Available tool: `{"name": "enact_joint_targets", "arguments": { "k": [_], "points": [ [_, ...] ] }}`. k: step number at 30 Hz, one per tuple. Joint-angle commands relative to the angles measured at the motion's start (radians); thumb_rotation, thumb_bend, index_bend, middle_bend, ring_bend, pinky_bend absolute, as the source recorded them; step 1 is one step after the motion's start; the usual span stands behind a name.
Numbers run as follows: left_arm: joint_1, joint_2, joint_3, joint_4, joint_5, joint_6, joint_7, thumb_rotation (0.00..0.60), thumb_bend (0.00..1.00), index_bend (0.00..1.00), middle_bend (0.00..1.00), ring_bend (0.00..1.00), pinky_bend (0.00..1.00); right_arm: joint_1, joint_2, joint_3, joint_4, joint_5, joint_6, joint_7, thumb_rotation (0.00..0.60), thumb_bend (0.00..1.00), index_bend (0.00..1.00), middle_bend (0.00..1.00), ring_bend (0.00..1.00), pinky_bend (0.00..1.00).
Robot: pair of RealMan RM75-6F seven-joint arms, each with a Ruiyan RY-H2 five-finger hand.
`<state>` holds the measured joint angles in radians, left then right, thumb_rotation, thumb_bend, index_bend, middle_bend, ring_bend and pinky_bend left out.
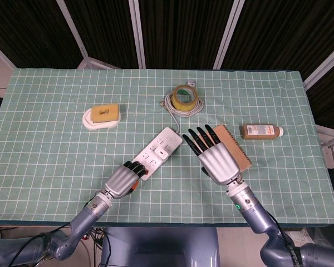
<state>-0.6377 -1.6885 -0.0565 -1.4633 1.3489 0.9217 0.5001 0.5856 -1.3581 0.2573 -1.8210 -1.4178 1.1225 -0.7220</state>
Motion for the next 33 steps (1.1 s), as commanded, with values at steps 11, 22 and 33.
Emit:
{"name": "enact_joint_targets", "arguments": {
  "k": [11,22,33],
  "points": [
    [-0.013,-0.015,0.005,0.021,0.010,0.003,-0.025,0.600,0.61,0.31,0.31,0.19,0.29,0.132,-0.118,0.014,0.138,0.105,-0.134,-0.021,0.600,0.17,0.14,0.17,0.17,0.17],
    [-0.019,-0.022,0.011,0.047,0.012,-0.003,-0.058,0.600,0.61,0.32,0.31,0.19,0.29,0.192,-0.217,0.004,0.243,0.129,-0.165,-0.021,0.600,0.17,0.17,0.21,0.23,0.20],
    [-0.023,-0.029,0.012,0.058,0.004,0.002,-0.054,0.600,0.60,0.37,0.31,0.19,0.29,0.261,-0.322,0.004,0.364,0.194,-0.204,-0.043,0.600,0.17,0.19,0.21,0.23,0.20]
  ]
}}
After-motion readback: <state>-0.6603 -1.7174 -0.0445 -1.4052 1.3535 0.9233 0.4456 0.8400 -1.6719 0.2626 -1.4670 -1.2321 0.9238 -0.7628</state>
